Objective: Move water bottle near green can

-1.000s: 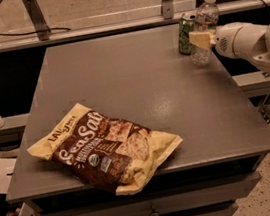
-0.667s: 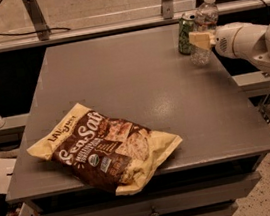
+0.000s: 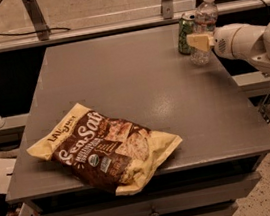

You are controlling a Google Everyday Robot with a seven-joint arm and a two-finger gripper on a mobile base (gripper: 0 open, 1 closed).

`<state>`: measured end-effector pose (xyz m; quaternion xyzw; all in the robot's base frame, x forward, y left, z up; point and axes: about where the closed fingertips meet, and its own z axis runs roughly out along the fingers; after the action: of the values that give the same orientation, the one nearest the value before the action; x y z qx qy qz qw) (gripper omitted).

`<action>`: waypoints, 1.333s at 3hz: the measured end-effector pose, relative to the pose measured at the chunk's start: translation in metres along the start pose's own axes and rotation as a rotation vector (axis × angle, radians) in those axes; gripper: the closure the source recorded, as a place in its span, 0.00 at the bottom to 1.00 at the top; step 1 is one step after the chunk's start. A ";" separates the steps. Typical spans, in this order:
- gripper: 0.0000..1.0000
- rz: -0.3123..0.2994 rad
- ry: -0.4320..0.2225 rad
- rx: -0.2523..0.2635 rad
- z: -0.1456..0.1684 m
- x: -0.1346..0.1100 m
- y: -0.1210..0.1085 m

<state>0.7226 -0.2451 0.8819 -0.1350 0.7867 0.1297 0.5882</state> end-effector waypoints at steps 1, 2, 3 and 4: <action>0.00 -0.027 0.006 -0.019 -0.003 -0.001 0.007; 0.00 -0.033 0.001 -0.024 -0.012 -0.002 0.006; 0.00 -0.027 -0.010 -0.042 -0.035 0.000 0.005; 0.00 -0.009 0.003 -0.080 -0.080 0.015 0.003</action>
Offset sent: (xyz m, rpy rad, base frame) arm -0.0107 0.0029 0.0050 -0.0373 -0.0066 0.0381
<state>0.6461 -0.2722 0.8896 -0.1625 0.7812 0.1581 0.5817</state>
